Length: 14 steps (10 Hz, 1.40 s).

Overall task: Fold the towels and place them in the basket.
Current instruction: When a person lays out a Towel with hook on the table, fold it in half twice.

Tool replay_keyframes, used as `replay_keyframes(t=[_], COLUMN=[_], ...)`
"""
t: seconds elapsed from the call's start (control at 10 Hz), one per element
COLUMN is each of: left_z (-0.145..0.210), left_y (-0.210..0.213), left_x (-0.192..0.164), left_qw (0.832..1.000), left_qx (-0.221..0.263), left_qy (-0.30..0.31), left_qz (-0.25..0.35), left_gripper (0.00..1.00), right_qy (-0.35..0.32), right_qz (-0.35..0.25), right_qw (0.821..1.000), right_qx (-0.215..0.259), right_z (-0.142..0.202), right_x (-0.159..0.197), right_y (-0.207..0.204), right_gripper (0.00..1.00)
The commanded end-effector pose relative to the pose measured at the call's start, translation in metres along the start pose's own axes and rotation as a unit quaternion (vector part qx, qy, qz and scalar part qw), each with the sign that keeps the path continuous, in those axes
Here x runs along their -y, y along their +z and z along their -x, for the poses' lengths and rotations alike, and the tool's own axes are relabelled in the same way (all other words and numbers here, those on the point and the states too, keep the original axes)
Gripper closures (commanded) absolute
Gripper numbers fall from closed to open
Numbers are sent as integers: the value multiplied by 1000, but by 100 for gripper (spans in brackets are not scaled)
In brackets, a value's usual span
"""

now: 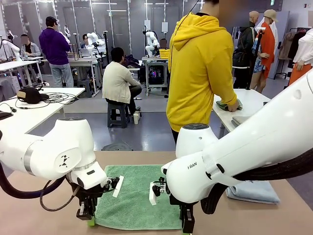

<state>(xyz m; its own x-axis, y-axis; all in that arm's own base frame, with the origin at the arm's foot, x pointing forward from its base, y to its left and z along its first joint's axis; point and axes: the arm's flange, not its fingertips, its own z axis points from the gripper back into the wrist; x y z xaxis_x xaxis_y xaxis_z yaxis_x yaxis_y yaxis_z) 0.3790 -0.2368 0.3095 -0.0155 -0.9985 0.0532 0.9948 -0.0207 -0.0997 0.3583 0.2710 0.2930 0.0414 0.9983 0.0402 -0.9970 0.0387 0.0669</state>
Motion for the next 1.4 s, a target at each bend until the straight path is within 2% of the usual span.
replay_keyframes(t=[0.0, 0.1, 0.7, 1.0, 1.3], left_z=[-2, -1, 1, 0, 3], left_y=[2, 1, 0, 20, 49], left_x=[0, 1, 5, 7, -1], left_qw=[1000, 1000, 1000, 1000, 998], left_qx=[5, 5, 13, 20, 54], left_qy=[-2, -3, 0, 6, 13], left_qz=[10, 9, 3, -12, -12], left_gripper=[100, 100, 100, 100, 100], right_qy=[10, 6, 2, -12, -19], right_qz=[8, 11, 28, 30, 55], right_qw=[1000, 1000, 1000, 999, 998], right_qx=[-8, -12, -11, 9, 8], right_z=[2, 3, 1, -7, -13], right_x=[4, 4, -6, -14, -9], right_y=[-4, -5, 1, 43, 85], right_gripper=[86, 100, 100, 100, 100])
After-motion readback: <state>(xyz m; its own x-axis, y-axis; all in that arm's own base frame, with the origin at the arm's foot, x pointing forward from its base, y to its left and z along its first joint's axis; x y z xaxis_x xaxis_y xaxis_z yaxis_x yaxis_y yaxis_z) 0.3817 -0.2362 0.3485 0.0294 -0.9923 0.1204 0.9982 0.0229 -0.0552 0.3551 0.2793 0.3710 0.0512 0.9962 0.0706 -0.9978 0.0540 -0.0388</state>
